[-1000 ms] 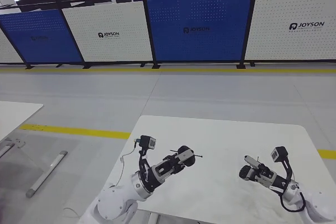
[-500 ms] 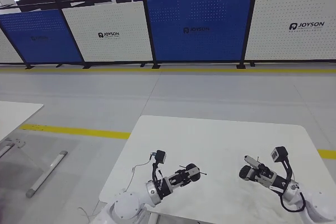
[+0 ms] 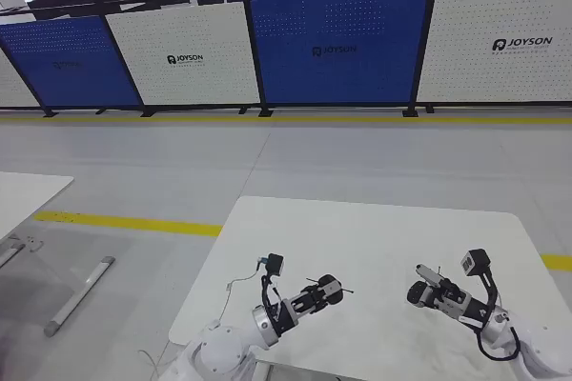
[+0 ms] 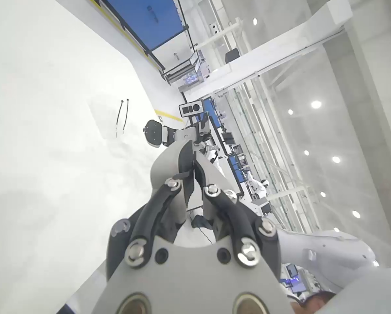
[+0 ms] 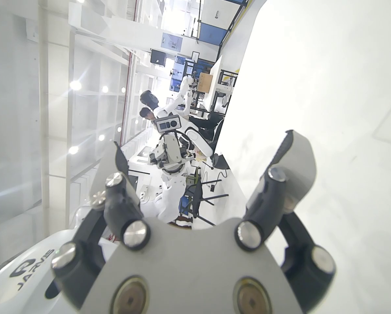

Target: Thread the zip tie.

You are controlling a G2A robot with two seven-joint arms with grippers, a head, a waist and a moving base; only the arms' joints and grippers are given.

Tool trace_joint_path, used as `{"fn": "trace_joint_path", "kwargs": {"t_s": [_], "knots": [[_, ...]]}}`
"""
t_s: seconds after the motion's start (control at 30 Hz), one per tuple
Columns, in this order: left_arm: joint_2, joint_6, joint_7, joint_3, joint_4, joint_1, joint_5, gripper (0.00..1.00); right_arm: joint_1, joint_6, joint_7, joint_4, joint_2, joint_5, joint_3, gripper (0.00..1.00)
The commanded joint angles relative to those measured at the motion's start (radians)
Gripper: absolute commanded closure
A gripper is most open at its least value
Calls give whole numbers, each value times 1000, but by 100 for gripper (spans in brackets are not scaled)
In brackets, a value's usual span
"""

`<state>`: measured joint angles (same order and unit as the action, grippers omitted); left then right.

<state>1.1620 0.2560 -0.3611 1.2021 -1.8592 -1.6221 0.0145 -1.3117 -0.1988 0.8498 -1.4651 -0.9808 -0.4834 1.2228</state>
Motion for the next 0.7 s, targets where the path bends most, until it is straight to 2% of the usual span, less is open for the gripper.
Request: {"fn": "trace_joint_path", "kwargs": {"t_s": [0.0, 0.07, 0.27, 0.67], "knots": [[6, 8, 89, -26, 18, 17, -97, 100, 0, 0, 0, 0, 0, 0, 0, 0], [13, 0, 147, -61, 50, 41, -143, 100, 0, 0, 0, 0, 0, 0, 0, 0], [29, -25, 220, -124, 137, 122, -236, 100, 0, 0, 0, 0, 0, 0, 0, 0], [30, -26, 224, -127, 142, 124, -236, 100, 0, 0, 0, 0, 0, 0, 0, 0]]}}
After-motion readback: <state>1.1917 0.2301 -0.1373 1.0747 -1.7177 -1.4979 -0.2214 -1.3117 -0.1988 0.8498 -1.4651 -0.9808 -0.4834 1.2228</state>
